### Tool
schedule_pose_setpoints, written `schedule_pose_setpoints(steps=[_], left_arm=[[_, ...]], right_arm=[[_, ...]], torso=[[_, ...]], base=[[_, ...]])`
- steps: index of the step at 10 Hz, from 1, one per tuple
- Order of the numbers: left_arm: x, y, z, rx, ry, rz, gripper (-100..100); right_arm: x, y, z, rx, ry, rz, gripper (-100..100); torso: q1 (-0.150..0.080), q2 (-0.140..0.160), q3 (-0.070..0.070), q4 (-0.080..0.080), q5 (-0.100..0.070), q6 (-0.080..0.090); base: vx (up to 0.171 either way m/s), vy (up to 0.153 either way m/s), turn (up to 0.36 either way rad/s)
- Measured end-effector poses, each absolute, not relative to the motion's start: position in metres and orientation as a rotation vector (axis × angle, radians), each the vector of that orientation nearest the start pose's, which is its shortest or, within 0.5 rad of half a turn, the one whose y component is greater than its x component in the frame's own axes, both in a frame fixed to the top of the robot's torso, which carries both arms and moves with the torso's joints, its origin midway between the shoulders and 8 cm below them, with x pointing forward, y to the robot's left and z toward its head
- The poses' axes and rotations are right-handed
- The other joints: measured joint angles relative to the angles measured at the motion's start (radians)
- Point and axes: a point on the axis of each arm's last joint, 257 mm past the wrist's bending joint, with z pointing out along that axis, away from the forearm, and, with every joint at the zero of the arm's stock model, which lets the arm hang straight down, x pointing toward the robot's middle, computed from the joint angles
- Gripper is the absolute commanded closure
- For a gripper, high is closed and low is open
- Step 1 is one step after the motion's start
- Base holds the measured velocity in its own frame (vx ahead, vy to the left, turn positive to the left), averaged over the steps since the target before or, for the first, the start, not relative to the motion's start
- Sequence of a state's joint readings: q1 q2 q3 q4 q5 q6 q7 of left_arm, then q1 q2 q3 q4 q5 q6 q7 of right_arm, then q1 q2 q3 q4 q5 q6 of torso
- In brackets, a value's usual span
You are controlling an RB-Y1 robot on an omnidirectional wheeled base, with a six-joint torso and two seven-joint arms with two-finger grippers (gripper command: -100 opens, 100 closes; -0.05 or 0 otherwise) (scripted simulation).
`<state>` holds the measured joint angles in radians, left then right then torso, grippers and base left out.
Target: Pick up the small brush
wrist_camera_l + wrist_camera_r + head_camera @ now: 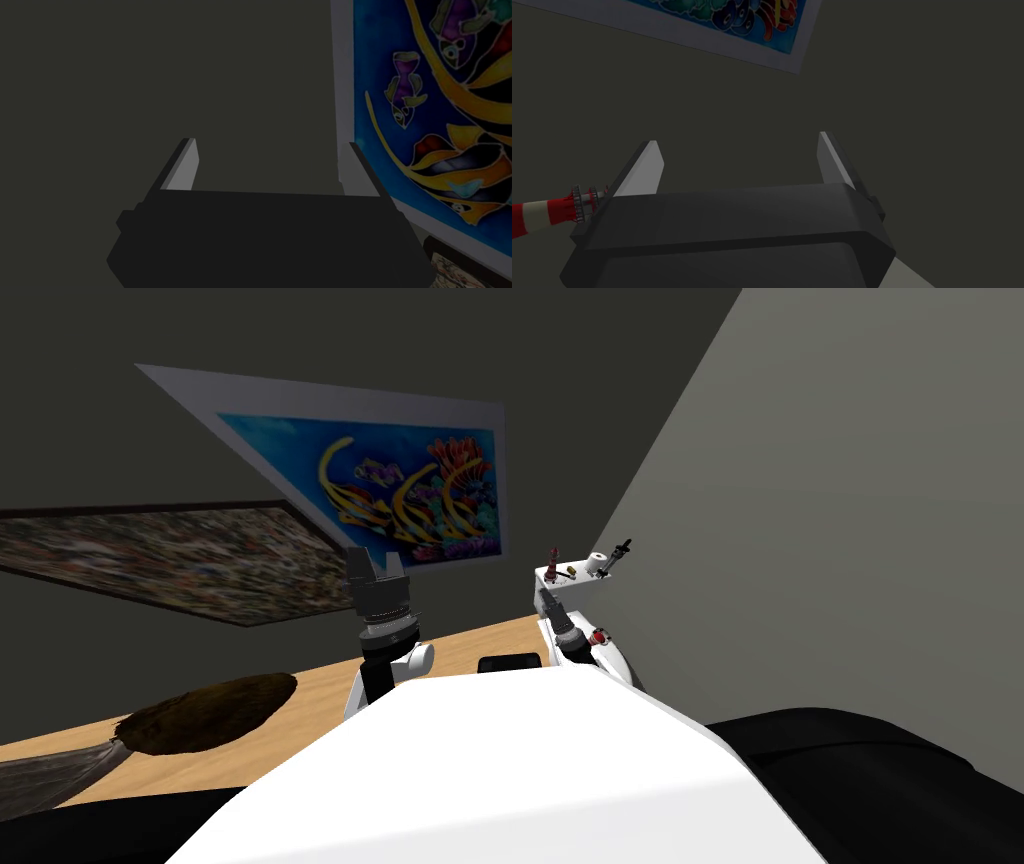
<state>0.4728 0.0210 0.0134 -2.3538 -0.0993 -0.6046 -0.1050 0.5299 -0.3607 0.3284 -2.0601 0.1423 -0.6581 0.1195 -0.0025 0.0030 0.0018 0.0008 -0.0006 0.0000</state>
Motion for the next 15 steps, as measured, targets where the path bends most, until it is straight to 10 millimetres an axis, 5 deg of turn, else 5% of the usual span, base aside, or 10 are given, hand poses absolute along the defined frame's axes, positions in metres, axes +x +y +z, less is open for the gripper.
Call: schedule_pose_setpoints(steps=[6,9,15], left_arm=[[0.311,0.255,0.081,-0.38,0.562,-1.179,0],[0.311,0.255,0.081,-0.38,0.562,-1.179,0],[0.311,0.255,0.081,-0.38,0.562,-1.179,0]], right_arm=[[0.303,-0.092,-0.171,0.188,1.372,1.46,-100],[0.275,-0.081,-0.212,0.095,1.506,1.47,-100],[0.234,-0.091,-0.291,-0.068,1.741,1.441,-100]], torso=[[0.0,-0.002,-0.001,0.0,0.0,0.0],[0.001,-0.003,-0.002,-0.001,0.0,0.0],[0.001,-0.005,-0.003,-0.001,0.0,0.0]], base=[[-0.024,-0.03,0.076],[0.001,-0.015,0.061],[0.017,-0.007,0.061]])
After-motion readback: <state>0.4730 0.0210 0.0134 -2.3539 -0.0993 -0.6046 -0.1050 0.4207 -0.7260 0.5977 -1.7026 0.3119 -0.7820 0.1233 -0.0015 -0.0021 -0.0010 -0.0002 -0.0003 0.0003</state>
